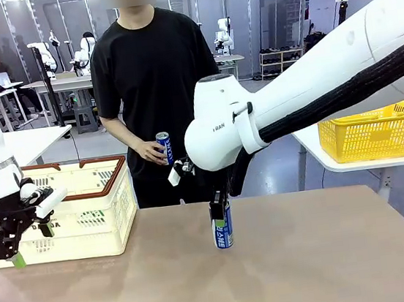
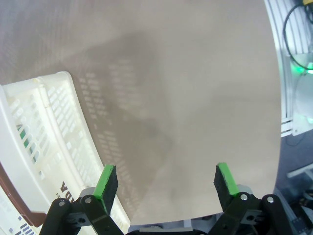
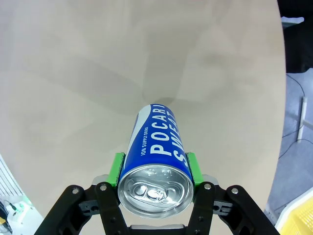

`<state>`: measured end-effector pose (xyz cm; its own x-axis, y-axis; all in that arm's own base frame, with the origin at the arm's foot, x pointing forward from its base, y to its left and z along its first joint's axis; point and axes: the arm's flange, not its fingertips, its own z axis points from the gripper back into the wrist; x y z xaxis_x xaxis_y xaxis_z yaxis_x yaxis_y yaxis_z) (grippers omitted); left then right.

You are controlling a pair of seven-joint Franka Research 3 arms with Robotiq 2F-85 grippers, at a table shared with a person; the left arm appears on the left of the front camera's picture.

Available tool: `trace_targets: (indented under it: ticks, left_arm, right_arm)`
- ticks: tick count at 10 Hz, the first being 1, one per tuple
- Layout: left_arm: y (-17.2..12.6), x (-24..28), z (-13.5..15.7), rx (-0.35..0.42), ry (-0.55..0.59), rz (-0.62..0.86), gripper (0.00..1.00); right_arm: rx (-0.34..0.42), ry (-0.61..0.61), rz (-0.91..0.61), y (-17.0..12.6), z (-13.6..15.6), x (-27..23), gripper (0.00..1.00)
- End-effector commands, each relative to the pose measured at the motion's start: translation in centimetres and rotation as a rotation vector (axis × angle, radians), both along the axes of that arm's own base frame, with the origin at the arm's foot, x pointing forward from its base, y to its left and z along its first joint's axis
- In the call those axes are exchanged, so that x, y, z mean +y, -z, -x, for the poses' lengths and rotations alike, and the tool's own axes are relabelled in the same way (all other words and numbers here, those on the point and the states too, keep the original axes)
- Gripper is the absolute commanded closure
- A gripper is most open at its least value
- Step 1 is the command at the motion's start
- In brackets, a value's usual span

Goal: Place the drinks into the Shopping basket.
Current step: Pick up one drink and place it into the Shopping basket.

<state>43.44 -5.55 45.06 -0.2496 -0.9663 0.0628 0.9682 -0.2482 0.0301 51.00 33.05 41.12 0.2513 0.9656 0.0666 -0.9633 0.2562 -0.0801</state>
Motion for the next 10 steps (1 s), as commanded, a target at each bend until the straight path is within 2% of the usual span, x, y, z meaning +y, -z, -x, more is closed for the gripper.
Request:
trace_targets:
  ticks: [1, 10]
  left_arm:
    - [-0.1, -0.1, 0.3, -0.002, -0.012, -0.006, 0.00]
    - [-0.1, -0.1, 0.3, -0.002, -0.012, -0.006, 0.00]
  right_arm:
    - [-0.017, -0.037, -0.009, 1.1, 0.2, 0.3, 0.64]
    - [0.007, -0.024, -0.011, 2.7, -0.2, -0.2, 0.64]
